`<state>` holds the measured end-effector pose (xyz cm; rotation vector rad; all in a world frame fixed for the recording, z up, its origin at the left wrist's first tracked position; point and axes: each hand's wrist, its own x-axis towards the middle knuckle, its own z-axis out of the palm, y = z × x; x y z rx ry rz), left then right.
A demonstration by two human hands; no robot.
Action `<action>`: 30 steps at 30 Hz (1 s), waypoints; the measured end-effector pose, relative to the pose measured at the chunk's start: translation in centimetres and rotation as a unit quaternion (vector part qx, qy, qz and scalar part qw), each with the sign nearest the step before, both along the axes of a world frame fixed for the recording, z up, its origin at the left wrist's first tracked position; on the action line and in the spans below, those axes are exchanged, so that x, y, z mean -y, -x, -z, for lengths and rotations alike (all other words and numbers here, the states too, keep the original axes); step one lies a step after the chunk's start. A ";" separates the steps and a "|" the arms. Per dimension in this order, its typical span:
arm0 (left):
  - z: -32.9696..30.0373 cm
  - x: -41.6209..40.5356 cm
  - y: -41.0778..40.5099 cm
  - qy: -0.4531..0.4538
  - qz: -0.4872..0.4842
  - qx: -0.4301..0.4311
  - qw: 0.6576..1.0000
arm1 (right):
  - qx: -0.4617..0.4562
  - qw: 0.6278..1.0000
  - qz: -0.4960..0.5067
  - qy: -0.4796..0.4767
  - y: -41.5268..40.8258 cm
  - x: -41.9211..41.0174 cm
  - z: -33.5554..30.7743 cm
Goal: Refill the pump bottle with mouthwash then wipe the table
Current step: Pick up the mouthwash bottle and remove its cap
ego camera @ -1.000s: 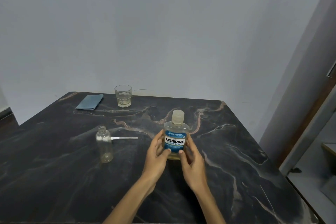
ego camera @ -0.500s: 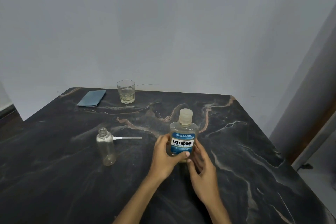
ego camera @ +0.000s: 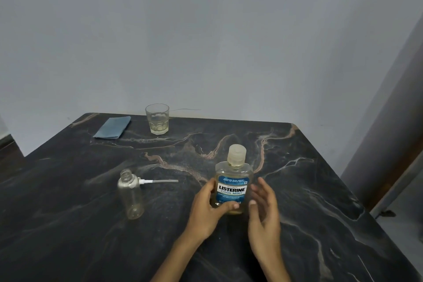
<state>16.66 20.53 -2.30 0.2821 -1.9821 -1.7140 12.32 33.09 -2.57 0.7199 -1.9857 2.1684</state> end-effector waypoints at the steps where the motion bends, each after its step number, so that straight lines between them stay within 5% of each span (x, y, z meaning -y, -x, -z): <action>1: 0.0 0.0 0.0 0.001 0.003 0.000 1.000 | -0.006 0.999 0.035 0.021 0.1 0.3 -0.9; 6: -0.3 -0.1 0.0 -0.005 0.001 -0.014 1.000 | -0.065 0.988 0.082 0.115 0.3 2.8 -6.4; 13: 0.1 -0.2 -0.1 0.000 -0.029 -0.020 0.999 | -0.141 0.983 0.117 0.020 -0.2 5.8 -7.0; 30: 0.3 -0.1 0.0 0.010 -0.028 -0.027 0.999 | -0.220 0.966 0.137 -0.013 1.0 6.2 -5.7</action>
